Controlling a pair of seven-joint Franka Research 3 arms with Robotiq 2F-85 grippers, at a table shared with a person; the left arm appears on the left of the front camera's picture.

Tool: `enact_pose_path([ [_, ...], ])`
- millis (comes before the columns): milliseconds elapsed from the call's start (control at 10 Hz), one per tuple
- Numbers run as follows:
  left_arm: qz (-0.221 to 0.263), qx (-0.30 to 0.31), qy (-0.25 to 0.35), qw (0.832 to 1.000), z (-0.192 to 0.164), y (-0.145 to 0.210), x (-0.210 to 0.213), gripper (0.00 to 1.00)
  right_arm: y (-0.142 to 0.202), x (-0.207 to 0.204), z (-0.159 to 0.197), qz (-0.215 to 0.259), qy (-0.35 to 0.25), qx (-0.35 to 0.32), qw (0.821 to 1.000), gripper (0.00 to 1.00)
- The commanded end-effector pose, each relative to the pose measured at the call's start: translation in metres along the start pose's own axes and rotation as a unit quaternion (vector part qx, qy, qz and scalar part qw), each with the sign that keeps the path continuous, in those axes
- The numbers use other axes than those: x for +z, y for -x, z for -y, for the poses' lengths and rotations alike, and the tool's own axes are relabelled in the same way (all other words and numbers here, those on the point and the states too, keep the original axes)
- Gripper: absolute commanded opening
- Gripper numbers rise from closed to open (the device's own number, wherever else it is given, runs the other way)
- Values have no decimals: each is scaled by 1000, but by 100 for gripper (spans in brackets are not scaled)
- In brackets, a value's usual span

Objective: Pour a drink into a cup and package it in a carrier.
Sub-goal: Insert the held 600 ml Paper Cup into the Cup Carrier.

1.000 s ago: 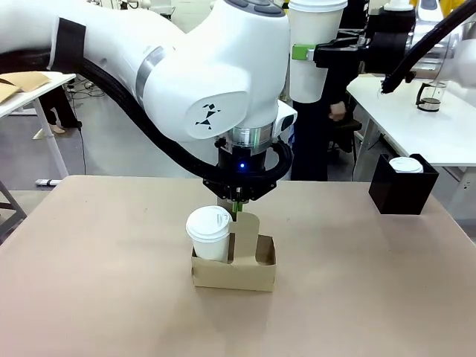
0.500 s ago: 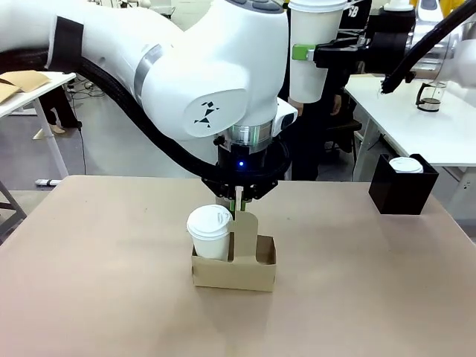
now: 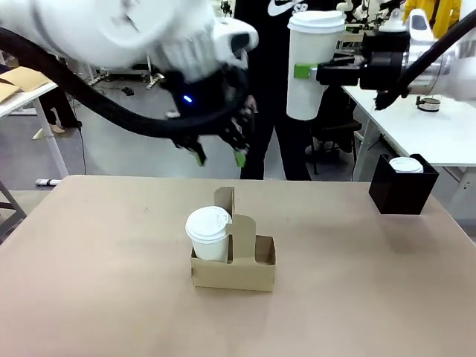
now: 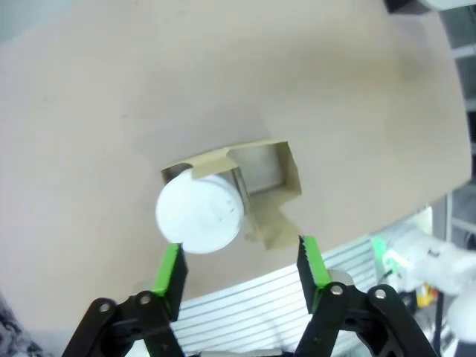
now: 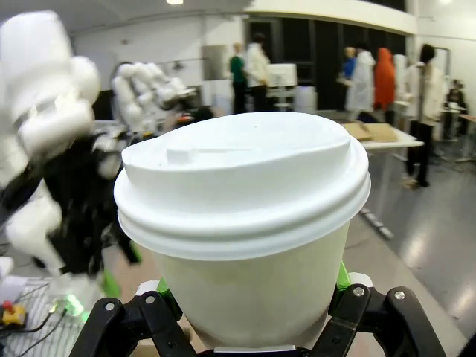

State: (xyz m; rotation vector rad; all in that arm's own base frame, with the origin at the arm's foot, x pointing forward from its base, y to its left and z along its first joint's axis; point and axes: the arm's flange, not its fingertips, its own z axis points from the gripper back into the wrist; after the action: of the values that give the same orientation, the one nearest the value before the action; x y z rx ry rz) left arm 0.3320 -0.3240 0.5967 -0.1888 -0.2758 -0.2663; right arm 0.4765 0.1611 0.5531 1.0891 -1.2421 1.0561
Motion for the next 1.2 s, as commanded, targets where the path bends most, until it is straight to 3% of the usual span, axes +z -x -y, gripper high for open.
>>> enact_pose_path([
  [0, -35, -71, 39, 996, -55, 10, 17, 100, 19, -3, 7, -7, -84, 15, 996, 84],
  [200, -54, -155, 69, 984, -114, 6, 25, 100, 60, -14, -8, 6, -168, 42, 985, 84],
  [500, -2, -271, 46, 962, -165, 38, 24, 100, 105, -26, -38, -3, -205, 43, 978, 84],
  [700, 51, -261, 38, 963, -180, 44, 0, 100, 102, -30, -33, -4, -203, 32, 979, 84],
  [800, -19, -262, 48, 964, -169, 29, 25, 100, 102, -30, -33, -4, -203, 32, 979, 84],
  [1100, 2, -267, 42, 963, -175, 36, 17, 100, 111, -29, -36, -6, -203, 25, 979, 84],
])
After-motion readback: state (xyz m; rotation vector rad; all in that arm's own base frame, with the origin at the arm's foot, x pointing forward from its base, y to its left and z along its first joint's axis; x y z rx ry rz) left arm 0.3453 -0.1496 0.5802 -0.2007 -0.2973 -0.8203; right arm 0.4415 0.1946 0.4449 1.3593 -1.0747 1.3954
